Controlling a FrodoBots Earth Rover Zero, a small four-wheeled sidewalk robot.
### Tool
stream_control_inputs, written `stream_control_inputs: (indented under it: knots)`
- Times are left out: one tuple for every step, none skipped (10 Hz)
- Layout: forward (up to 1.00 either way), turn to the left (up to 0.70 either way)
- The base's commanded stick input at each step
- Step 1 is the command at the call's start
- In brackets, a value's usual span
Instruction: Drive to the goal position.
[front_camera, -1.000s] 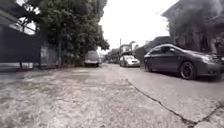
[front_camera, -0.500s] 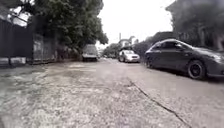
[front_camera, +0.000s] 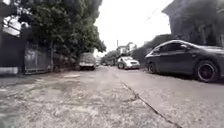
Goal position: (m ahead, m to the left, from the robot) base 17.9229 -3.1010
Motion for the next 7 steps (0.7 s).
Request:
stream_control_inputs:
  knots:
    - [1.0,0.27]
    - [1.0,0.27]
    - [1.0,0.27]
    - [1.0,0.27]
    - [1.0,0.27]
    - [1.0,0.27]
    - [1.0,0.27]
